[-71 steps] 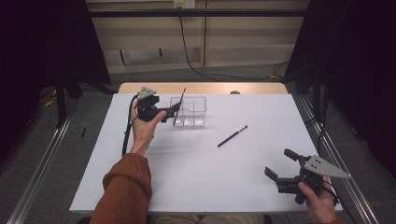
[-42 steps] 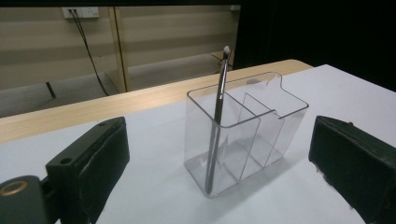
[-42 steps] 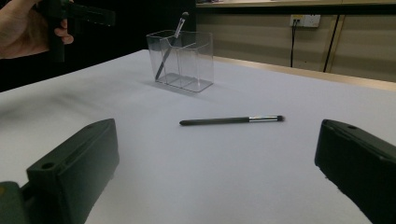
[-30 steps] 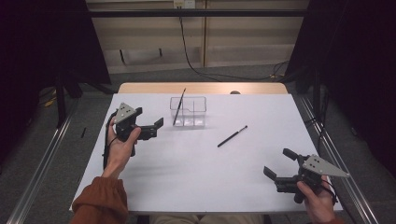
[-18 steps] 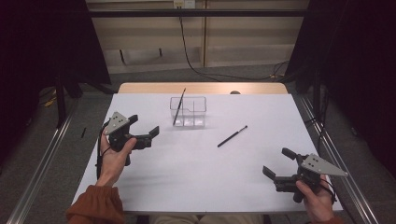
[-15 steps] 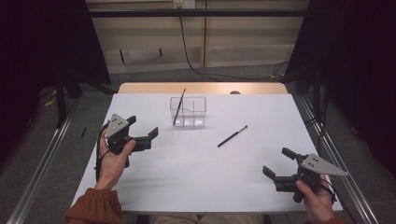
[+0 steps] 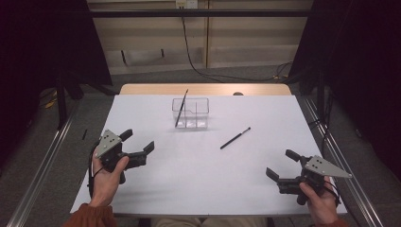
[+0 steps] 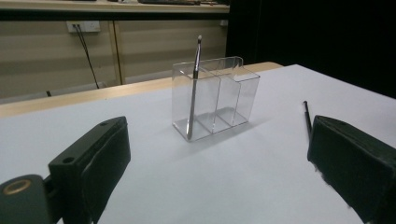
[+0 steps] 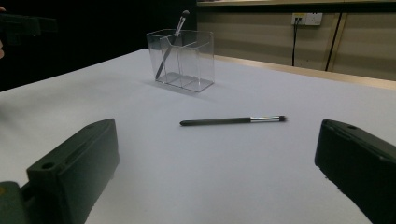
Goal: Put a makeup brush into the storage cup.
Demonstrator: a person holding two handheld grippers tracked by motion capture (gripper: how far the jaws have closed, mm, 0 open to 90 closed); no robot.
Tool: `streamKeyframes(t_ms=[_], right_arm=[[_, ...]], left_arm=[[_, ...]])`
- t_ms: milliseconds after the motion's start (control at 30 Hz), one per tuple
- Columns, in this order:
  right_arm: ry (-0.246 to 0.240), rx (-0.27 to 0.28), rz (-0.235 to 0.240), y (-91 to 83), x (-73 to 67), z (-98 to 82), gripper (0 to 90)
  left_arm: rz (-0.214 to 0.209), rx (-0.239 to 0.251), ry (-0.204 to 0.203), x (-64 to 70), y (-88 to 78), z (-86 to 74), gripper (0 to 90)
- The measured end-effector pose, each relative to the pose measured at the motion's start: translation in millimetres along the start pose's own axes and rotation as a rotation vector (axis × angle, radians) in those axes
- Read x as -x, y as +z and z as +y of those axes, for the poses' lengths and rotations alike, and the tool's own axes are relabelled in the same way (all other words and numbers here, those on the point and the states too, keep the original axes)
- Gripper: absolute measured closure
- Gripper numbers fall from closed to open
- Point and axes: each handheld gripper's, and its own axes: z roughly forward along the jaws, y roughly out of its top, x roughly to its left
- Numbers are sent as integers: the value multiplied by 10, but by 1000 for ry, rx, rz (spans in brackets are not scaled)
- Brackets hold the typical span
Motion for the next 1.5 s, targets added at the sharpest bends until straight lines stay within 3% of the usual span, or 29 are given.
streamKeyframes(t_ms=[100,367,633,900,1500], right_arm=[[-5,2,2,2,-9,2,0],[-8,-1,2,13,-6,6,0],[-6,-1,6,36,-5,15,0],[-10,0,4,35,11,13,0],[-8,3,7,26,1,16,0]], left_arm=[[-2,3,13,13,-51,-11,55],[0,31,-12,25,-233,-81,51],[-16,48,20,54,-371,-150,40],[-26,75,29,86,-431,-230,39],[-23,45,19,94,-428,-276,36]])
